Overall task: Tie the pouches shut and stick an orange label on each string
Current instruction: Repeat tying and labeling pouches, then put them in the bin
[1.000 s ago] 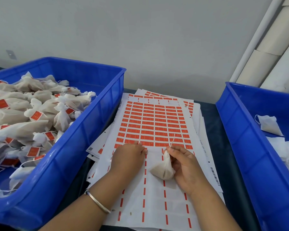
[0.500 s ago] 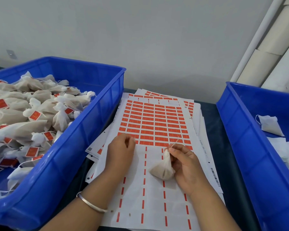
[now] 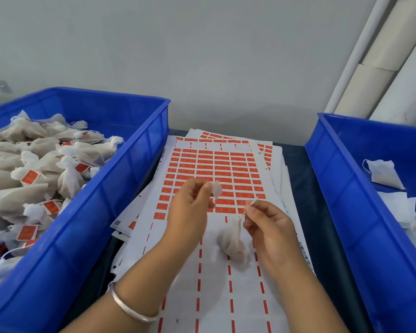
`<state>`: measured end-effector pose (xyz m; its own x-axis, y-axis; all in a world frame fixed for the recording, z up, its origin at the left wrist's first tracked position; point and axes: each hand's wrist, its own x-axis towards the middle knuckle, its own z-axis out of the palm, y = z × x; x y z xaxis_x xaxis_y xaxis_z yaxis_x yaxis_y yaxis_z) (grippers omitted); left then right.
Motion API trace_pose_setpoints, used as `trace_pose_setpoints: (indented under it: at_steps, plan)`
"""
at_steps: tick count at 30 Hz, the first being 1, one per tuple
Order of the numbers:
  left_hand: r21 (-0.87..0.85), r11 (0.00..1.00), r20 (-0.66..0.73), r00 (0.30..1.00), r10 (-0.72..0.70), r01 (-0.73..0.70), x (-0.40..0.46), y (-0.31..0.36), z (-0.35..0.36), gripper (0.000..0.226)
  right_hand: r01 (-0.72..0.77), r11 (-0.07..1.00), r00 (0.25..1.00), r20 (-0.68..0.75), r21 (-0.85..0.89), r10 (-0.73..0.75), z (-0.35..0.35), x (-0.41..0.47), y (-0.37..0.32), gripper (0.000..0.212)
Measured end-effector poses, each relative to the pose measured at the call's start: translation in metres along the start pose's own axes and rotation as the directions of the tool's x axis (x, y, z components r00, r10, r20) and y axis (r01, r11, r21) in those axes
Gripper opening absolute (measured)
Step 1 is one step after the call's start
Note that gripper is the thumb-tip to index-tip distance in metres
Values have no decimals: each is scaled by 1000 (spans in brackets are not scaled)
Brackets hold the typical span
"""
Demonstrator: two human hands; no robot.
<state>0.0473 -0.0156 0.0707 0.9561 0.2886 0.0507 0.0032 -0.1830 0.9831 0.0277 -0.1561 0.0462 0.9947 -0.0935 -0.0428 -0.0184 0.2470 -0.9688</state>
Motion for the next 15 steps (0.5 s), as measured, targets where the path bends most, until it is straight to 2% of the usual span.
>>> trace_pose_setpoints:
  at_steps: [4,11,15]
  plan:
    - [-149,989,82,997,6,7,-14,8,31,17,52,993,997,-54,-107,-58,-1,0,-1,6]
    - [-246,954,144,980,-139,172,-23,-6,40,22,174,951,977,-78,-257,-199,-6,-2,-5,9]
    - [-270,932,175,964,-198,240,-19,-5,32,21,192,950,974,-70,-245,-214,-4,-3,-6,5]
